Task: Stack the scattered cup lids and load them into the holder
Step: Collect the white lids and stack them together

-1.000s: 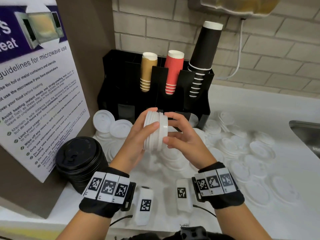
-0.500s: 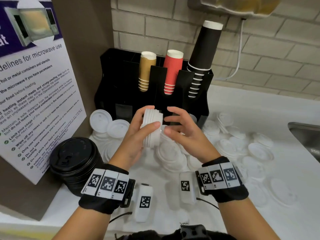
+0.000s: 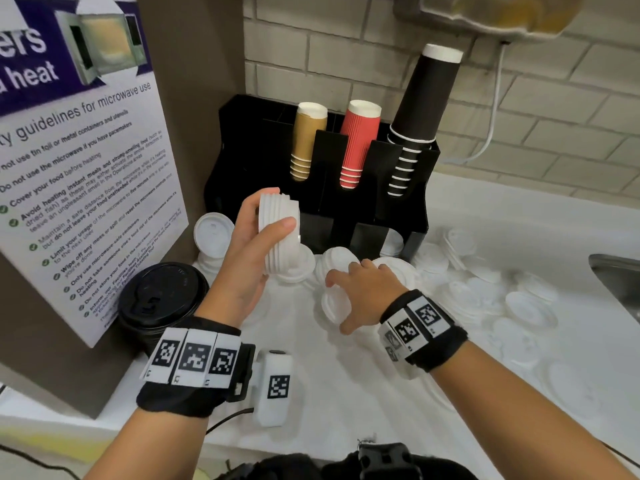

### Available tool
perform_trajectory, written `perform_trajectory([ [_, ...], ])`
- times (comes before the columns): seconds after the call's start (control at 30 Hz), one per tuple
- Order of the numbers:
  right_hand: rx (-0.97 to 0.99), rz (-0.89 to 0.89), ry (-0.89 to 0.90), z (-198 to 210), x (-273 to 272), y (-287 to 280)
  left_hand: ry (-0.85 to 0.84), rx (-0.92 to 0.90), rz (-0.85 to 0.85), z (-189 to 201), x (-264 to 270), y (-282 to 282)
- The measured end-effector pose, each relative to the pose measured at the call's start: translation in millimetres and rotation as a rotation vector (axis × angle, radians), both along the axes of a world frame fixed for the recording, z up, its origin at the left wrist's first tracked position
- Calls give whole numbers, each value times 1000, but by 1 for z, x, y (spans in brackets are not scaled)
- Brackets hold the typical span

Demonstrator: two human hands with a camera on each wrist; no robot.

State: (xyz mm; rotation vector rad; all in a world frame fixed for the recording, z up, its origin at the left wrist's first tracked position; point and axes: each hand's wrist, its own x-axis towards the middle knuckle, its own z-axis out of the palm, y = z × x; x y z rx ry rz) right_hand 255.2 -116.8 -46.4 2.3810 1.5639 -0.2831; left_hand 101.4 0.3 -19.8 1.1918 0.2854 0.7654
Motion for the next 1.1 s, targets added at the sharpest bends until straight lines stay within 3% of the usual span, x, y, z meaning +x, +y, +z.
perform_trajectory([
  [0.2, 141, 90, 219, 19, -10, 9, -18, -30, 12, 4, -7, 3],
  [0.27, 96, 62, 147, 26, -2, 5, -19, -36, 15, 4, -8, 3],
  [0.37, -153, 95, -66, 24, 6, -6, -23, -41, 30, 2, -8, 1],
  [0.43, -226, 96, -107, 17, 5, -11, -14, -37, 26, 1, -8, 0],
  [0.83, -84, 150, 12, -4, -2, -18, 13, -48, -27, -2, -7, -6],
  [0.93, 12, 87, 159, 10, 5, -22, 16, -63, -42, -3, -10, -5],
  [1.1, 552, -56, 726, 59, 18, -41, 7, -127, -60, -9, -7, -9],
])
